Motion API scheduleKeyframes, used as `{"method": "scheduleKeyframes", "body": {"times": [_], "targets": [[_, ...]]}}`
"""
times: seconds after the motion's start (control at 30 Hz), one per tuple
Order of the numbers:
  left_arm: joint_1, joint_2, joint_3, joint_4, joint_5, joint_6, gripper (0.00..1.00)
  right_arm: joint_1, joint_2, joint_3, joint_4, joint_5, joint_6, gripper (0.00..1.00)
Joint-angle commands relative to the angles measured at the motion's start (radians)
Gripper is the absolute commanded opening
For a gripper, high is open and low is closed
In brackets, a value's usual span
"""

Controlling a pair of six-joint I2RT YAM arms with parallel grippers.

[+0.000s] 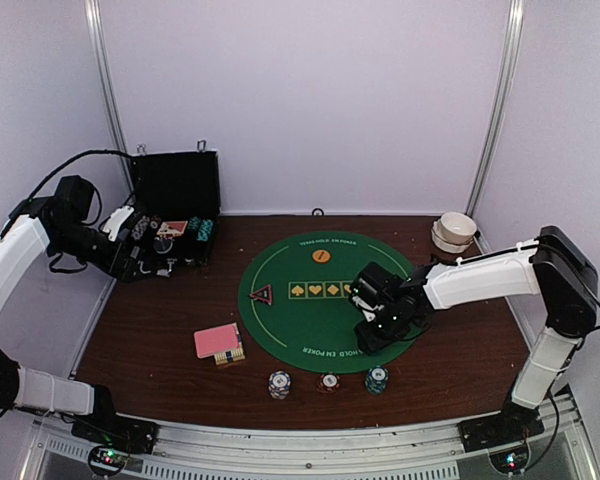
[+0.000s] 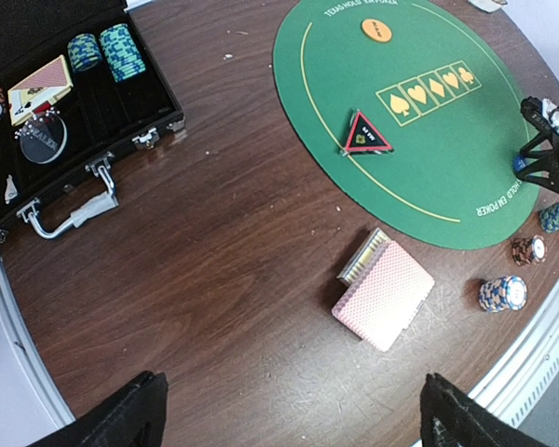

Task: Distribute texas hold em gaming equipment

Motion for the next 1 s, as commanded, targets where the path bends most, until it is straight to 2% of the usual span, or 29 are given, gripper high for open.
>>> {"method": "scheduleKeyframes", "body": {"times": [0.0,0.17,0.5,0.73,0.97], "targets": [[-0.004,0.007,0.026,-0.009,-0.005,0.018,0.98,-0.018,-0.03,-0.019,-0.061,0.03,-0.017,0.5],[-0.005,0.004,0.026,-0.012,-0.01,0.023,0.98,-0.018,-0.063,0.015,-0.088,0.042,-0.034,0.63],[-0.004,0.003,0.033,-0.023,-0.011,0.027,0.98,0.042,-0.216,0.097,-0.231,0.072,-0.07,0.83],[-0.004,-0.005,0.034,-0.028,-0.009,0.028,0.98,0.168,-0.297,0.032,-0.311,0.039,0.001,0.87],[-0.005,-0.003,0.038,-0.028,-0.001,0.025,0.98,0.239,-0.31,-0.064,-0.261,-0.013,0.101,0.85]]}}
